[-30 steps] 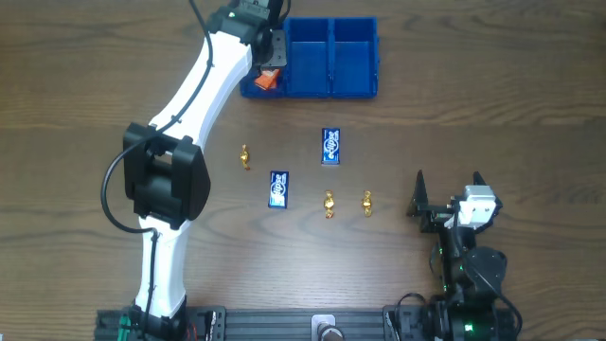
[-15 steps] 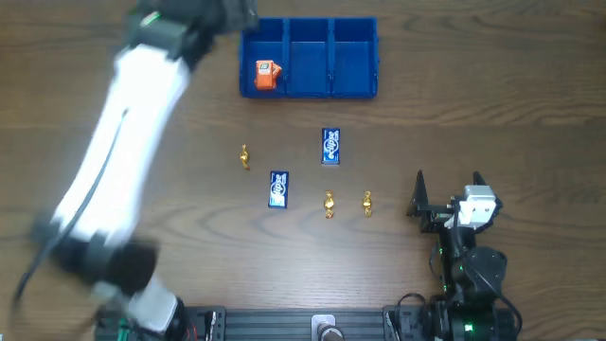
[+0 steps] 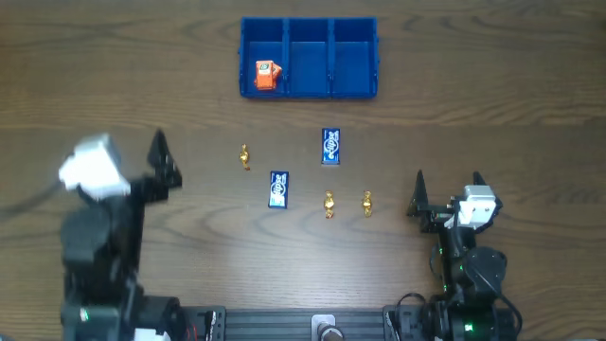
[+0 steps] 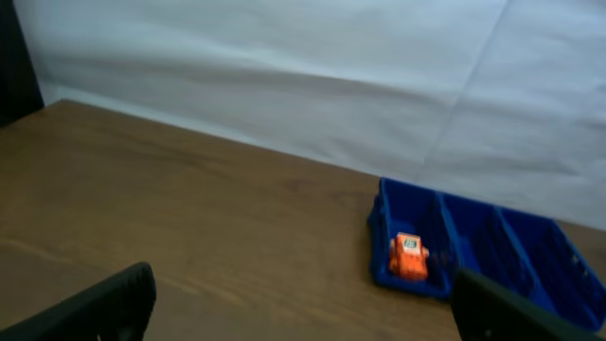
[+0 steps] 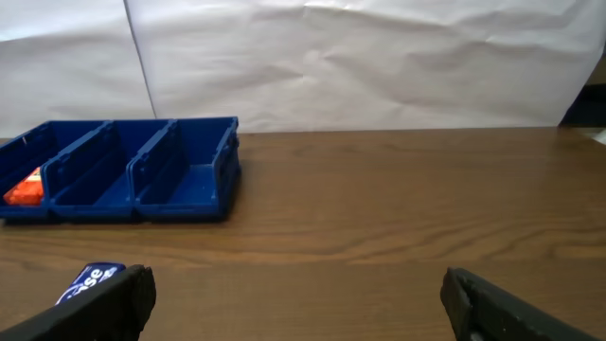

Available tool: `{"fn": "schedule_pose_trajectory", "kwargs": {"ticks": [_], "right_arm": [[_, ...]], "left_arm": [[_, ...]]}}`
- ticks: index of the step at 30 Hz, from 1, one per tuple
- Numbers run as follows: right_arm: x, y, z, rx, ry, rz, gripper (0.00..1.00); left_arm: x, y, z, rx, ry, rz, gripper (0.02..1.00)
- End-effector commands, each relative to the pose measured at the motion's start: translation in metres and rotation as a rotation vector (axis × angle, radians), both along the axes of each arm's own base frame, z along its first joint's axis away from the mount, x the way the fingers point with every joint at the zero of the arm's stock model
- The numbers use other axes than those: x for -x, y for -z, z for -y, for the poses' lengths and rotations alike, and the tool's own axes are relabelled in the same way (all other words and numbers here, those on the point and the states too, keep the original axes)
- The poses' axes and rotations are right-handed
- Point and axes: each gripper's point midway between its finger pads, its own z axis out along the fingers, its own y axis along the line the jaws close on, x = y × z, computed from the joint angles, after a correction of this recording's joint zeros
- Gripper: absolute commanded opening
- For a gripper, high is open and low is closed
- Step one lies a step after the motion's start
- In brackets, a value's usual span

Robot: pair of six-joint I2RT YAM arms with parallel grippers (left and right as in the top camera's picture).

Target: Sort Candies Into Trays

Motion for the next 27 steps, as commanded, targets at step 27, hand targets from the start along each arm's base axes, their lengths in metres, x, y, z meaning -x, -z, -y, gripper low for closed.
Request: {"fn": "schedule_pose_trajectory", "kwargs": {"ticks": [27], "right_arm": [[0.0, 0.001, 0.0, 0.011, -0.002, 0.0, 0.998]], "left_arm": [[0.016, 0.127, 0.019, 0.007, 0.127, -0.011, 0.998]]}}
